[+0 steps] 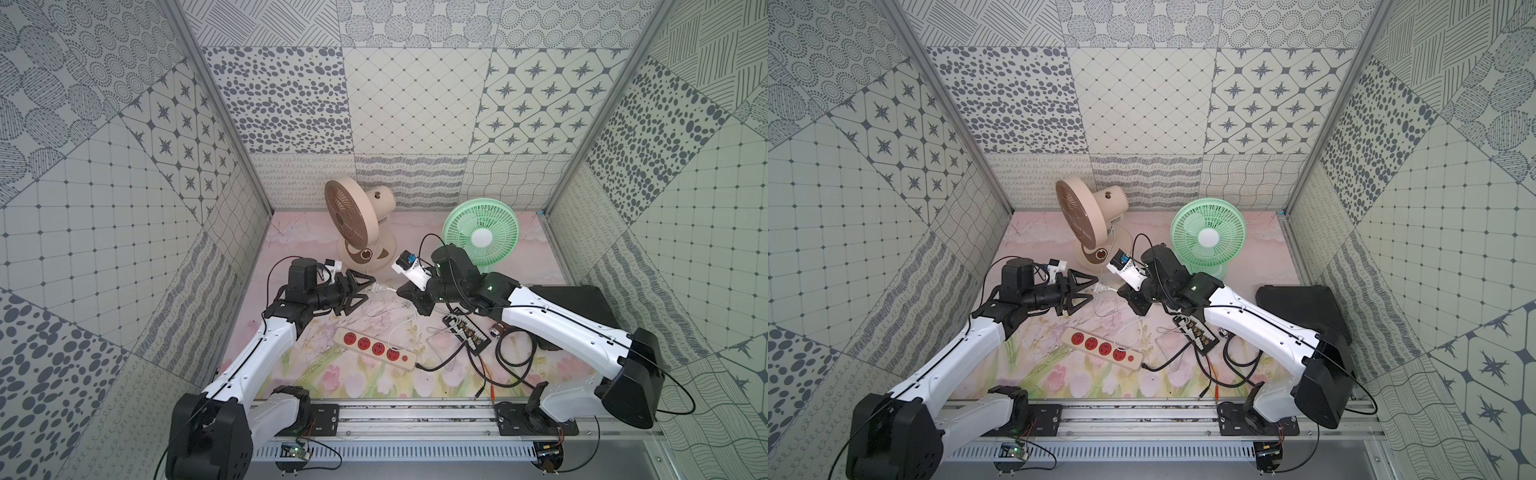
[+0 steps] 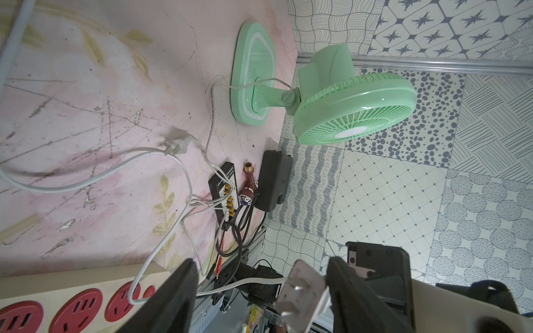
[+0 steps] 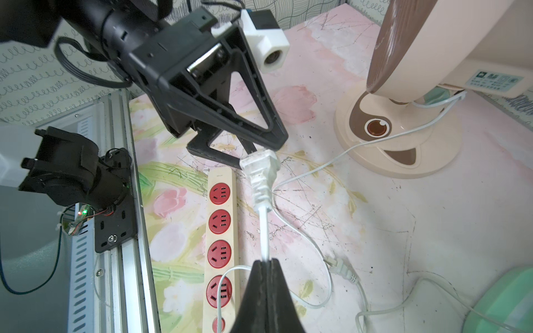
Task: Plug the desk fan into the power strip
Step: Pick up the plug from the center of the board.
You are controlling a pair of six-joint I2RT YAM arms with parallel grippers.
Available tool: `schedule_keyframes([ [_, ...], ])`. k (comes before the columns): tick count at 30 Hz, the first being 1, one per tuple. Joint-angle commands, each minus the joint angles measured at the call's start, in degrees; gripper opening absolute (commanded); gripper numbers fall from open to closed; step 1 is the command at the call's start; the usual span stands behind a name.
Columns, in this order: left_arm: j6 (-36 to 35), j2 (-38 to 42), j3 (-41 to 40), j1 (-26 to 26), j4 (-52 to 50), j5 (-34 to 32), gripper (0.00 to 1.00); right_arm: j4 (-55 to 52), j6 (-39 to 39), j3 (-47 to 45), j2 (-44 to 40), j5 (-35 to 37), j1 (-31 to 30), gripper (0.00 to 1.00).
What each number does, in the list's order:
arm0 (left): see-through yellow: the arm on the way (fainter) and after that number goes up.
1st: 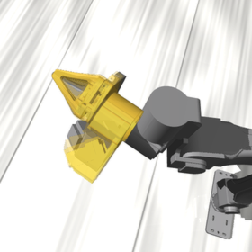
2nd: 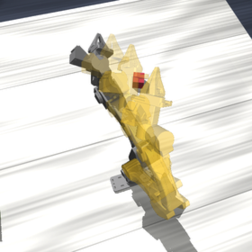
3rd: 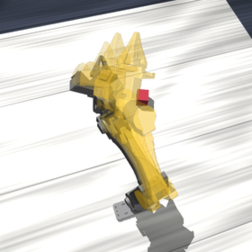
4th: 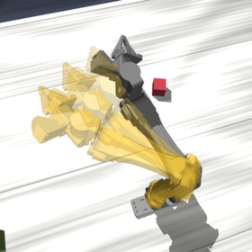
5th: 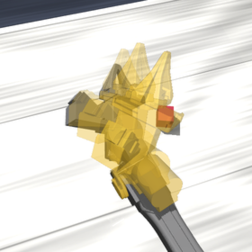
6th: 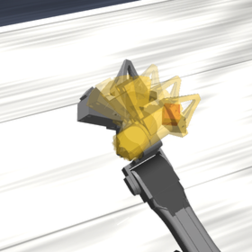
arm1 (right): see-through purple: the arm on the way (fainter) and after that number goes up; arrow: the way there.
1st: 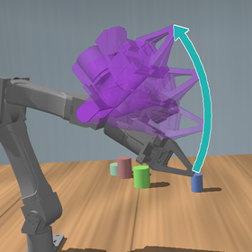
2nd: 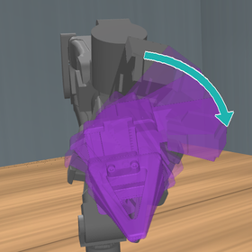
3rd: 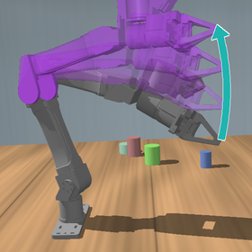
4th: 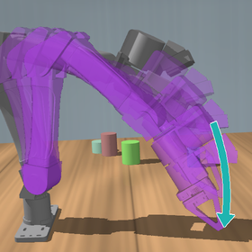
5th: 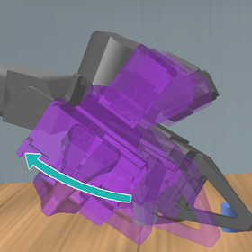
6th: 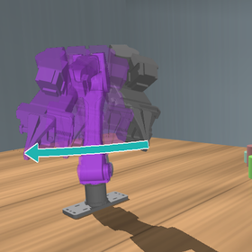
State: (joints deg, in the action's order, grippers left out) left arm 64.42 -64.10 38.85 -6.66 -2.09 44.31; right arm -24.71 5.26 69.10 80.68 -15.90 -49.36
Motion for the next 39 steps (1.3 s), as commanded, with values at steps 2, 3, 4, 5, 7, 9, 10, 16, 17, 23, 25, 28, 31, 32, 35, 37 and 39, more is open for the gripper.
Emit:
schedule_keyframes([
  [2, 11.4, -1.5, -3.6, 0.2, 21.2, 5.8, 0.67, 4.5, -1.9, -1.2, -1.5, -3.2, 0.7, 0.0],
  [3, 12.5, -1.7, -4.2, 0.2, 22.8, 6.0, 0.65, 4.8, -2.1, -1.4, -1.6, -3.5, 1.0, 0.0],
  [4, 13.5, -1.9, -4.8, 0.2, 24.3, 6.1, 0.63, 5.0, -2.4, -1.5, -1.6, -3.9, 1.1, 0.0],
  [5, 14.5, -2.0, -5.2, 0.2, 25.9, 6.3, 0.62, 5.2, -2.6, -1.6, -1.5, -4.1, 1.3, 0.0],
  [7, 16.3, -2.3, -6.3, 0.1, 28.5, 6.6, 0.62, 5.6, -3.0, -2.0, -1.6, -4.8, 1.6, 0.0],
  [9, 18.0, -2.6, -7.2, 0.2, 30.8, 6.8, 0.63, 5.9, -3.3, -2.4, -1.6, -5.2, 1.8, 0.0],
  [10, 18.7, -2.7, -7.5, 0.2, 31.8, 6.8, 0.63, 6.1, -3.5, -2.6, -1.7, -5.3, 1.9, 0.0],
  [16, 24.0, -3.0, -9.4, 0.3, 35.3, 5.6, 0.56, 7.1, -4.4, -4.1, -2.2, -5.7, 2.2, 0.0],
  [17, 25.1, -2.7, -10.0, 0.3, 36.1, 5.2, 0.53, 7.3, -4.6, -4.4, -2.2, -5.7, 2.2, 0.0],
  [23, 29.4, 0.5, -13.1, 0.2, 36.4, 0.0, 0.39, 8.9, -5.8, -5.9, -2.0, -6.1, 2.2, 0.0],
  [25, 29.4, 1.6, -13.4, 0.2, 35.0, -1.0, 0.37, 9.4, -6.1, -6.1, -1.8, -6.4, 2.2, 0.0],
  [28, 30.4, 3.0, -14.0, 0.2, 34.3, -2.1, 0.33, 9.8, -6.6, -6.3, -1.4, -6.7, 2.2, 0.0],
  [31, 31.0, 4.0, -14.1, 0.1, 33.9, -2.8, 0.29, 10.2, -6.9, -6.5, -1.2, -6.7, 2.2, 0.0],
  [32, 31.2, 4.2, -14.1, 0.0, 33.6, -3.1, 0.29, 10.3, -6.9, -6.5, -1.2, -6.8, 2.2, 0.0],
  [35, 31.6, 4.8, -14.1, -0.4, 33.2, -3.7, 0.27, 10.5, -7.1, -6.4, -0.9, -6.9, 2.2, 0.0],
  [37, 31.9, 5.1, -14.1, -0.7, 33.1, -4.2, 0.23, 10.6, -7.1, -6.4, -0.7, -7.0, 2.2, 0.0],
  [39, 31.9, 5.4, -14.1, -1.1, 32.7, -4.9, 0.19, 10.6, -7.3, -6.4, -0.4, -7.2, 2.2, 0.0],
])
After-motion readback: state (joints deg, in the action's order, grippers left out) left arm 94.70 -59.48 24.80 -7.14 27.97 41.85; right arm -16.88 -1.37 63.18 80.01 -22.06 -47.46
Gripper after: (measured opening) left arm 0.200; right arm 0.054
